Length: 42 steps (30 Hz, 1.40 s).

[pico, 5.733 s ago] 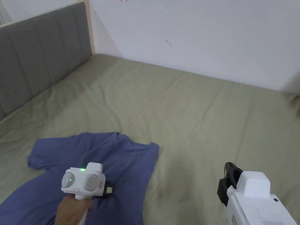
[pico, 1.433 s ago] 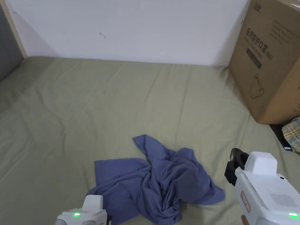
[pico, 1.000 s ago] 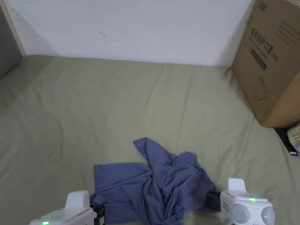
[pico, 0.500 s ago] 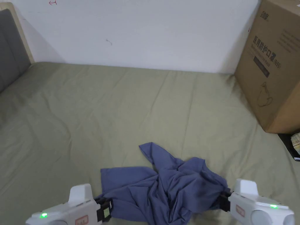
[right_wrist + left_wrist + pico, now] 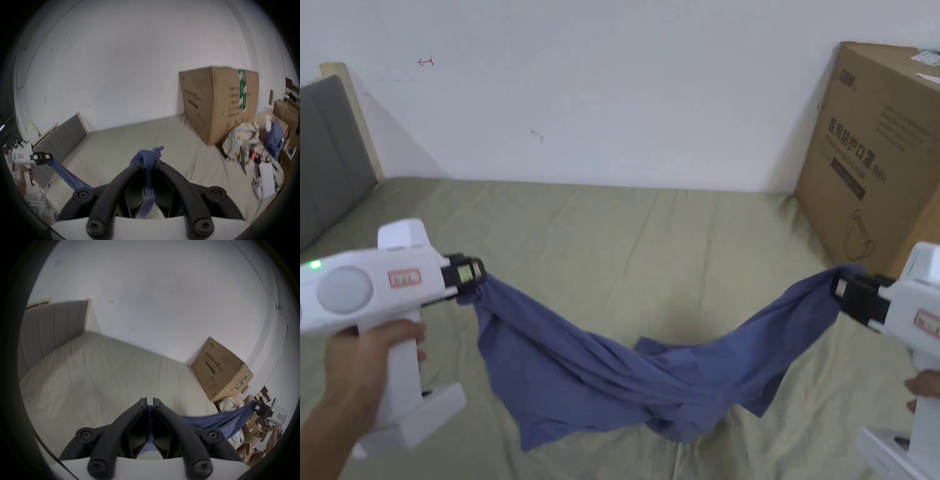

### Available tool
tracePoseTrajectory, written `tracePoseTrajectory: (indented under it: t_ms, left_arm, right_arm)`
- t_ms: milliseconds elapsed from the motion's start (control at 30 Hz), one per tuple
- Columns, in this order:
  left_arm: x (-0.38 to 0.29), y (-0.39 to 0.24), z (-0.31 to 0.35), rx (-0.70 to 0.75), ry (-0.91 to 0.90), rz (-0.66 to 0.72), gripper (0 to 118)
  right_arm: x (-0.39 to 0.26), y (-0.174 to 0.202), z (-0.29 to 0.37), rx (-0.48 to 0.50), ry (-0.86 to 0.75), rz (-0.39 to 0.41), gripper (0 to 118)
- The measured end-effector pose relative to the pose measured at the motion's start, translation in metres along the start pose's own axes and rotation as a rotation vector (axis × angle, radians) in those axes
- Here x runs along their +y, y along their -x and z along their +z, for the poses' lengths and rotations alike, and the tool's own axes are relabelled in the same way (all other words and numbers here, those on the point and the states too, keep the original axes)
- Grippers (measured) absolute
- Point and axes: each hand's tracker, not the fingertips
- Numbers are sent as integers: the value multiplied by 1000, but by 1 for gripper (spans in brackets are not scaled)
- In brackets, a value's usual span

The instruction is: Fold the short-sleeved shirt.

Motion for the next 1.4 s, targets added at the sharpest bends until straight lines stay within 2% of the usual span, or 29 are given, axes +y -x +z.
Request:
tracePoseTrajectory:
  t_ms: [200,300,433,467,667,733,800,867,1100,1233,1400]
  left_arm:
    - [105,-24,-7,69,-117,-106,3]
    - [149,-35,-13,74,-135,-107,3]
    - [195,-48,-27,135,-193,-168,3]
    - [203,-50,-31,147,-202,-183,3]
    - [238,-51,-72,217,-235,-224,3]
    - [242,-49,-91,237,-231,-227,3]
    - [240,-46,-107,257,-230,-233,3]
    - [230,-42,-120,258,-232,-253,3]
    - [168,-4,-168,280,-165,-252,3]
    - [117,22,-173,239,-111,-198,3]
    - [41,53,-160,267,-1,-200,3]
  right_arm:
    - [81,24,-22,-33,-119,95,6]
    - [114,39,-36,-85,-167,184,6]
    - [147,51,-54,-110,-208,203,6]
    - [153,54,-59,-123,-227,228,6]
    - [173,59,-97,-175,-245,283,6]
    - [172,54,-117,-170,-238,273,6]
    - [167,57,-134,-173,-231,283,6]
    - [153,60,-151,-209,-238,350,6]
    - [85,61,-198,-260,-177,367,6]
    - [39,51,-206,-248,-74,314,6]
    - [-31,38,-192,-235,40,260,6]
